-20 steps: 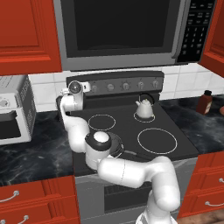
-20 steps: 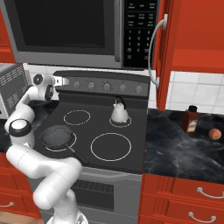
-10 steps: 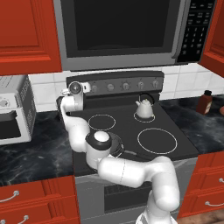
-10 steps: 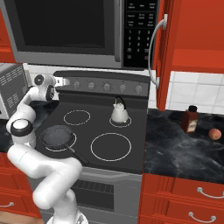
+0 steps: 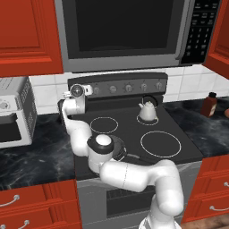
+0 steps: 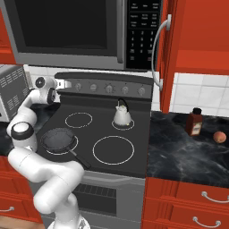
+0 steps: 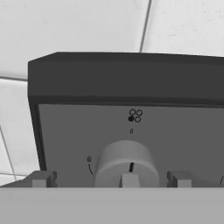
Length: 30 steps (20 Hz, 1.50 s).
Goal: Pick the pan from the cabinet and place it on the stove. Then turn on the stove burner for the pan.
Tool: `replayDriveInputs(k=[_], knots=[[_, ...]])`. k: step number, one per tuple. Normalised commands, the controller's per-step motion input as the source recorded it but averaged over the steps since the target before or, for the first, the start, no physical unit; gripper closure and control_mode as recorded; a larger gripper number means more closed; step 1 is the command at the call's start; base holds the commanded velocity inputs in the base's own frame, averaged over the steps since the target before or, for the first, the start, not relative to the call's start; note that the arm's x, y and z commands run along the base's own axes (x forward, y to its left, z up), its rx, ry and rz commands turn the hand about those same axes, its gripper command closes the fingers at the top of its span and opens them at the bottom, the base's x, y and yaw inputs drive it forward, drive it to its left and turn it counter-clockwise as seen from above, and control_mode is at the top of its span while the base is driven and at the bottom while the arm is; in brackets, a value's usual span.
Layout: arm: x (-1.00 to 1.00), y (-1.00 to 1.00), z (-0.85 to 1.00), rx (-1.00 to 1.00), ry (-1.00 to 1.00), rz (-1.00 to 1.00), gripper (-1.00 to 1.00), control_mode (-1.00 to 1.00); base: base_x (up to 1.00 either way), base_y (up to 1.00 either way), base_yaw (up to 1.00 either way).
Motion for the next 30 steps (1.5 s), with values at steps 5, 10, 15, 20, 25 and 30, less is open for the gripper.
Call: replayDriveInputs(k=[5, 10, 15, 20, 25, 30], knots=[[0.05, 0.0, 0.0, 0.0, 0.0, 0.0, -1.0, -1.0, 0.0, 0.0, 0.0], [0.06, 0.0, -0.01, 0.0, 0.0, 0.0, 1.0, -1.0, 0.0, 0.0, 0.0], [0.06, 0.0, 0.0, 0.0, 0.0, 0.0, 1.0, -1.0, 0.0, 0.0, 0.0], [0.0, 0.0, 0.0, 0.0, 0.0, 0.0, 1.0, -1.0, 0.0, 0.0, 0.0], [0.0, 0.0, 0.0, 0.0, 0.0, 0.0, 1.0, -1.0, 0.0, 0.0, 0.0], [0.0, 0.0, 0.0, -0.01, -0.01, 0.0, 1.0, -1.0, 0.0, 0.0, 0.0]])
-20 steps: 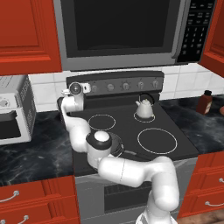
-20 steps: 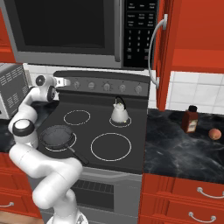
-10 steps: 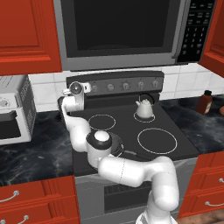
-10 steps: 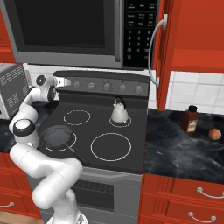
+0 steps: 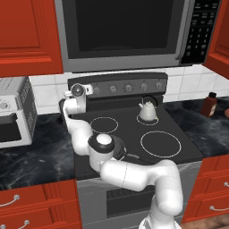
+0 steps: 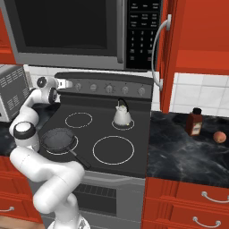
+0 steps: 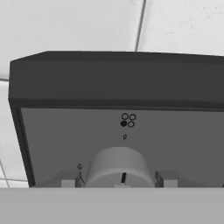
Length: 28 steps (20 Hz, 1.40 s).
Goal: Pick the pan from the cabinet and place it on the stove. Then turn on the stove burner for the pan.
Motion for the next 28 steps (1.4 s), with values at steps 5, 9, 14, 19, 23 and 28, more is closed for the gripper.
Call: replayDriveInputs(k=[5, 9, 14, 19, 23, 28], knots=[[-0.05, 0.0, 0.0, -0.17, -0.02, 0.01, 1.0, -1.0, 0.0, 0.0, 0.0], [-0.05, 0.0, 0.0, -0.25, 0.0, 0.0, 1.0, -1.0, 0.0, 0.0, 0.0], [-0.04, 0.0, 0.0, -0.23, 0.0, 0.0, 1.0, -1.0, 0.0, 0.0, 0.0], [-0.01, 0.0, 0.0, -0.22, 0.0, 0.0, 1.0, -1.0, 0.0, 0.0, 0.0], [-0.01, 0.0, 0.0, -0.21, 0.0, 0.0, 1.0, -1.0, 0.0, 0.0, 0.0], [-0.01, 0.0, 0.0, -0.21, 0.0, 0.0, 1.0, -1.0, 0.0, 0.0, 0.0]])
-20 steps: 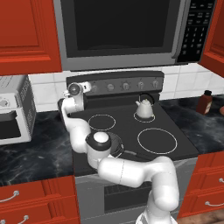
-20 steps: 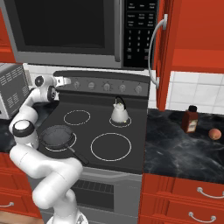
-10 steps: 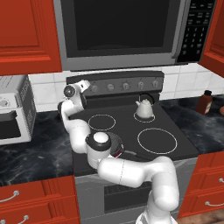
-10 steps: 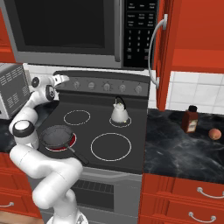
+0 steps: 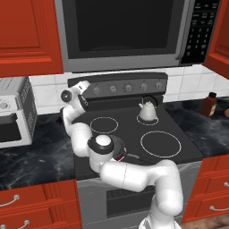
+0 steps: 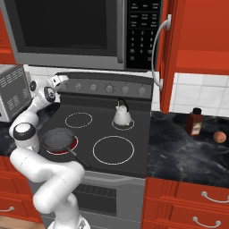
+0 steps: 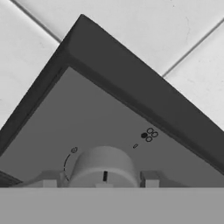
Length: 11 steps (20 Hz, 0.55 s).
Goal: Pick the pan from the cabinet and place it on the stove. Then turn on the stove burner for the pan.
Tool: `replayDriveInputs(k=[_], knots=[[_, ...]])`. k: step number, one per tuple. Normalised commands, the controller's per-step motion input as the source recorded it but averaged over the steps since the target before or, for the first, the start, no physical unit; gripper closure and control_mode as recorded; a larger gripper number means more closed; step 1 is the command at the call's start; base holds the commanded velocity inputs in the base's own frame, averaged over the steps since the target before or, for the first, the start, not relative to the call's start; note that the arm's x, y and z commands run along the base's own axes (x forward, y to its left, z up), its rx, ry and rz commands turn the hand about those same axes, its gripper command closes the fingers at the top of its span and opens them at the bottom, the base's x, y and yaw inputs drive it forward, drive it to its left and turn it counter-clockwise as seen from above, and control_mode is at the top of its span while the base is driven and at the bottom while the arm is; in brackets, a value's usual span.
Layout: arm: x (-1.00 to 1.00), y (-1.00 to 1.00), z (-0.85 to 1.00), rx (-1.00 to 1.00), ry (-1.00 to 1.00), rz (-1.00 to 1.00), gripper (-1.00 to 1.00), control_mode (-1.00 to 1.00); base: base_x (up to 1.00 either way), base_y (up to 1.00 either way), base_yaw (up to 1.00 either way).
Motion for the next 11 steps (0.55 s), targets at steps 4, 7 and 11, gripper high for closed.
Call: replayDriveInputs(k=[4, 7, 11], knots=[[-0.01, 0.0, 0.0, -0.21, 0.0, 0.0, 1.0, -1.0, 0.0, 0.0, 0.0], [-0.02, 0.0, 0.0, -0.21, 0.0, 0.0, 1.0, -1.0, 0.0, 0.0, 0.0], [-0.01, 0.0, 0.0, -0.21, 0.0, 0.0, 1.0, -1.0, 0.0, 0.0, 0.0]])
